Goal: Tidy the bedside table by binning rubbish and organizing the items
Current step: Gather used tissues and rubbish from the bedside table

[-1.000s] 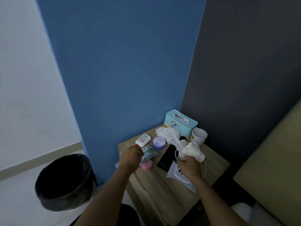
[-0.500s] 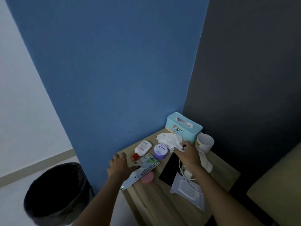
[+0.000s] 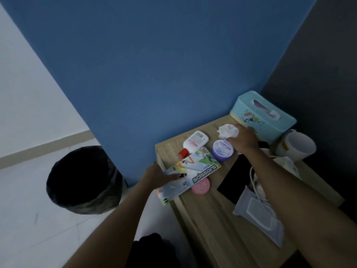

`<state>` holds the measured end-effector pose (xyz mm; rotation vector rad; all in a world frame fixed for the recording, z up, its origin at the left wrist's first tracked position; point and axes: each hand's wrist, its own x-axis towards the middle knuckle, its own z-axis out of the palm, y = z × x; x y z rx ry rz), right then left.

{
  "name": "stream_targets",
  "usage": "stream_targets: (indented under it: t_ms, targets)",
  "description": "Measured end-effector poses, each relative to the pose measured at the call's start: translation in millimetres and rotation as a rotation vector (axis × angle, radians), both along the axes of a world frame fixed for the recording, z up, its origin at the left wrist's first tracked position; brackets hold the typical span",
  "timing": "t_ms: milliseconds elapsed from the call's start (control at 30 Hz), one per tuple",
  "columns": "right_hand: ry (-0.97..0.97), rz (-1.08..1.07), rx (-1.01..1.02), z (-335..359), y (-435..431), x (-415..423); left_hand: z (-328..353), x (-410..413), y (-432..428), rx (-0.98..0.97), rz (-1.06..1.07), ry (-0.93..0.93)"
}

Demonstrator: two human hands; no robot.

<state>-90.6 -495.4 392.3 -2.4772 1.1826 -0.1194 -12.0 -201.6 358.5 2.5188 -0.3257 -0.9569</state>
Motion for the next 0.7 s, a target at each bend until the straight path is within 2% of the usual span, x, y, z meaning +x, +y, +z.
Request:
stream_targets:
  t_ms: [167,267,400,533,700]
  targets:
    - [0.018,0.008,-0.07,0,2,-1,9,0,-5,-0.018,-0.123,0.024]
    - [-0.089,-0.022,-0.071,17,8,-6,16,-4,-2,-0.124,-0.059,0.077]
    - [-0.335,-0.031,-0.088,62,21,-11,40,-11,12,-0.3,0.059,0.117]
    - [-0.498,0.025,-0.08,120,49,-17,74,-15,45,-0.349,0.151,0.039]
    - [-0.522,0.137,-0.018,142,116,-25,107,-28,108,-0.392,0.259,-0.003]
